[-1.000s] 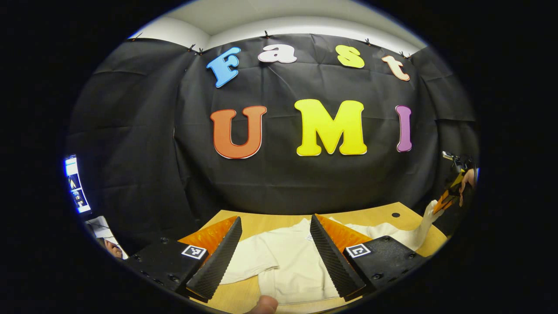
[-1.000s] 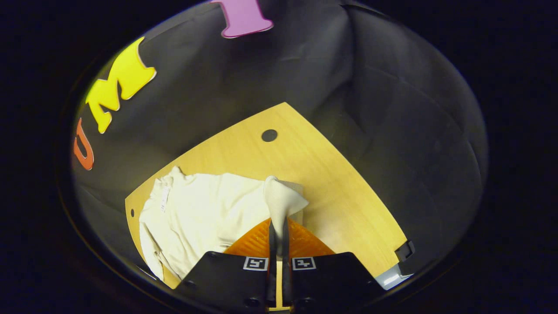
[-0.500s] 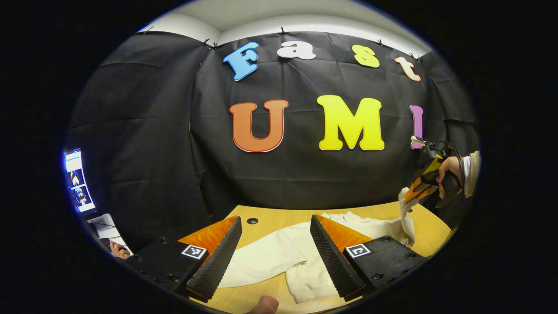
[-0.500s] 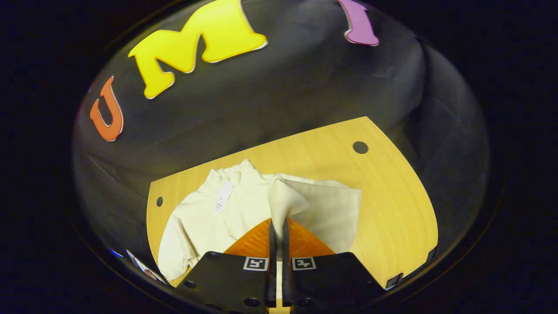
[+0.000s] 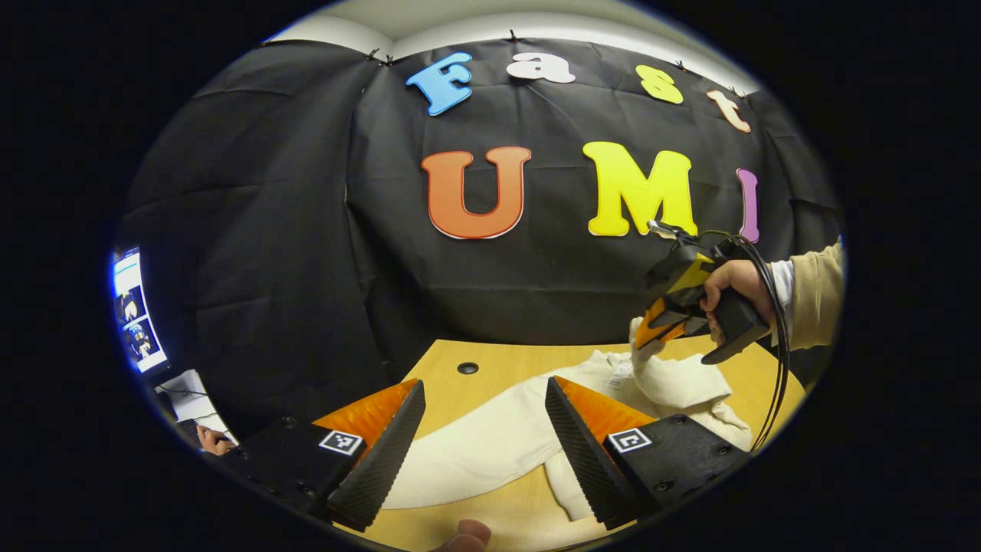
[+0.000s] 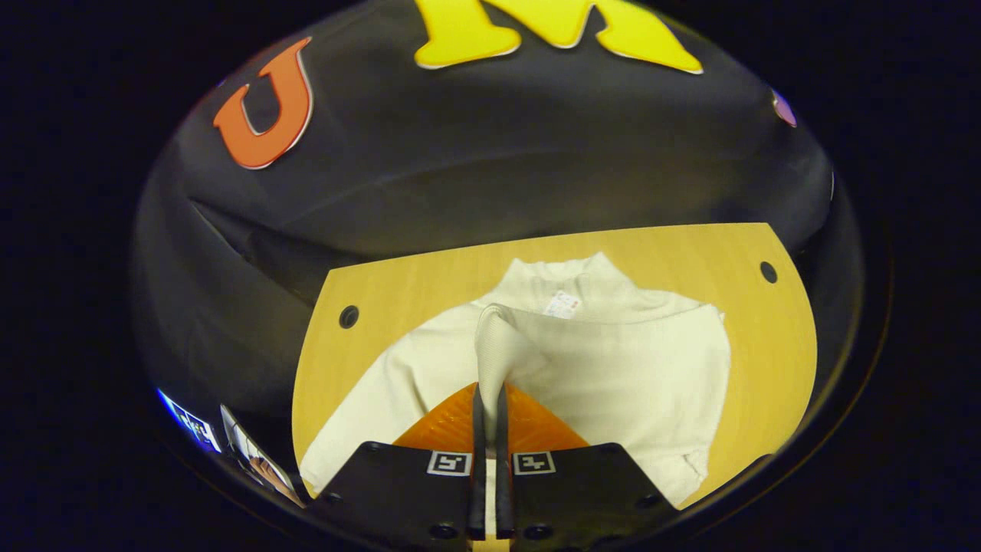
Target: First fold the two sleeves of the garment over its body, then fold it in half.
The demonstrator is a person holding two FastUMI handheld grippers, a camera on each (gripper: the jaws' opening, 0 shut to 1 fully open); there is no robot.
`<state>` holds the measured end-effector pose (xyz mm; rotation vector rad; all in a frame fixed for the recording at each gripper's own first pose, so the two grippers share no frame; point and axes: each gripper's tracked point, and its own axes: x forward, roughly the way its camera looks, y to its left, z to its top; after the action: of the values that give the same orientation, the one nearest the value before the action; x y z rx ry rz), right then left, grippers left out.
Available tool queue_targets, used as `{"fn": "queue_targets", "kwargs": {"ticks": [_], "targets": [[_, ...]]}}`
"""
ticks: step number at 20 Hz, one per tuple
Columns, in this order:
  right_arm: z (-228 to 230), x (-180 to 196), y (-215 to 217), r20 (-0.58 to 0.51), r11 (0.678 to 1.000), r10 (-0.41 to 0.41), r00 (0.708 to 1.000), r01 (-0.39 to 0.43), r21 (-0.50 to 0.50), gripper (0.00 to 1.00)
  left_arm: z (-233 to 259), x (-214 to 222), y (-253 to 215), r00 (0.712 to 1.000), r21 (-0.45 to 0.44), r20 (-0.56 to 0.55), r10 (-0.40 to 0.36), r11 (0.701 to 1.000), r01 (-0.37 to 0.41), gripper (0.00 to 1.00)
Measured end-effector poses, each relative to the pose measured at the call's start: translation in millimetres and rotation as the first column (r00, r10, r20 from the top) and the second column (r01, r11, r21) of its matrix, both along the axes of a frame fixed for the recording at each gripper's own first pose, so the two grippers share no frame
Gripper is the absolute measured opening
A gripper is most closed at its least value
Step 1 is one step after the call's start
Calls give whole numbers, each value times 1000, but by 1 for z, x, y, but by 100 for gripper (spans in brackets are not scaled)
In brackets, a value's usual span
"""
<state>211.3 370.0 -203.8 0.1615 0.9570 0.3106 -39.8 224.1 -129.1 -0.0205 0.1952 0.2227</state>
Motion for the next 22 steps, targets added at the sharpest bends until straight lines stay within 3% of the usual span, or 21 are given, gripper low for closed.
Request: {"fn": "queue_targets", "kwargs": {"ticks": [6,13,15,17,18,20,21,22], "targets": [[-51,-14,77,-36,977,161,986,-165,-132,5,-22,-11,37,996,8,-47,79,997,-78,100],[-89,-16,106,-51,965,179,983,-185,-188,6,-51,-33,61,980,-27,-99,170,984,-174,100],[-87,-16,112,-43,966,186,982,-191,-176,18,-60,-35,67,977,-32,-111,184,982,-188,100],[-78,-16,112,-14,961,209,978,-208,-184,19,-77,-41,76,967,-42,-150,208,975,-216,100],[-72,-18,113,0,961,216,976,-213,-176,29,-82,-43,79,964,-44,-161,211,974,-220,100],[-55,-21,115,34,961,235,971,-227,-155,36,-94,-44,84,960,-34,-191,205,976,-215,100],[-43,-24,113,54,958,250,967,-239,-157,51,-101,-45,87,956,-25,-206,209,975,-219,100],[-32,-26,109,80,956,260,962,-245,-164,74,-108,-48,93,950,-20,-221,222,973,-232,100]]}}
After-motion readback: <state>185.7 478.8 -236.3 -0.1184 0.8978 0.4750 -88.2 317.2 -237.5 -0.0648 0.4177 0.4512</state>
